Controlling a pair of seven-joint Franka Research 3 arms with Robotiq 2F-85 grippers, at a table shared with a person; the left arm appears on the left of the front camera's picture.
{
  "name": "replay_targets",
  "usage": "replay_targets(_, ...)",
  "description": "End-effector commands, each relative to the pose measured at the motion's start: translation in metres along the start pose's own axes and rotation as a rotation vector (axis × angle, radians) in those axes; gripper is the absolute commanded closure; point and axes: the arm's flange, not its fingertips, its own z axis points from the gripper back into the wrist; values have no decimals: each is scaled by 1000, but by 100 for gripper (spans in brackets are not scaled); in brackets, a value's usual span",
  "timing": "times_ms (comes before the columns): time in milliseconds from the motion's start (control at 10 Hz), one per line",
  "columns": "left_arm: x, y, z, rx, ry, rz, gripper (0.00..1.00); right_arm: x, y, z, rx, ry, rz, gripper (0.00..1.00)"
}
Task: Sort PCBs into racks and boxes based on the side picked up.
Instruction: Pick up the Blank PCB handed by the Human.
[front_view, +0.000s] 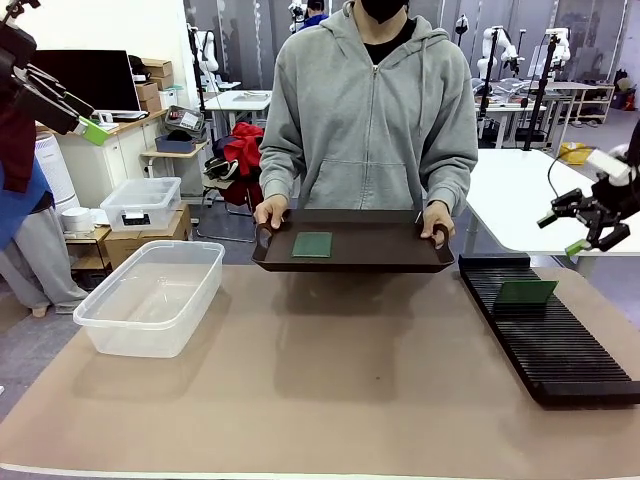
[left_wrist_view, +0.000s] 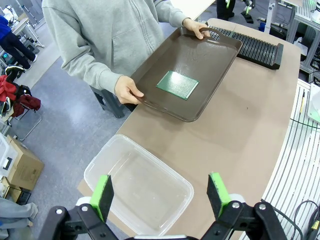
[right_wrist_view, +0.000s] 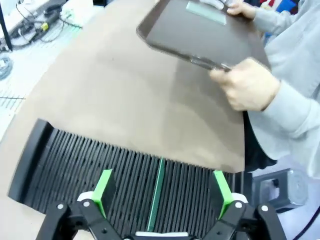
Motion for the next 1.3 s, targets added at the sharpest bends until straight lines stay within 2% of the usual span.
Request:
replay_targets(0,-2,0,0,0,-1,4,0,36,26,1,-43,20,-65,0)
replay_targets(200,-2,0,0,0,-1,4,0,69,42,13,-87,13,-156,0)
replay_targets(300,-2,0,0,0,-1,4,0,85,50,25,-95,-24,-232,0)
replay_targets(400,-2,0,0,0,-1,4,0,97,56,38,-148,-35,-282,0)
replay_targets(500,-2,0,0,0,-1,4,0,109,64,47,-195,-23,-321,0)
replay_targets(600,-2,0,0,0,-1,4,0,119,73,52,-231,71,-412,0)
replay_targets(700,-2,0,0,0,-1,4,0,124,78,51,-176,49,-336,0)
replay_targets(800,-2,0,0,0,-1,4,0,122,80,47,-115,148,-284,0)
replay_targets(900,-2,0,0,0,-1,4,0,120,71,68,-191,24,-344,0)
replay_targets(1100,-2,0,0,0,-1,4,0,120,71,68,-191,24,-344,0)
replay_targets(1200,-2,0,0,0,-1,4,0,124,77,67,-169,60,-335,0)
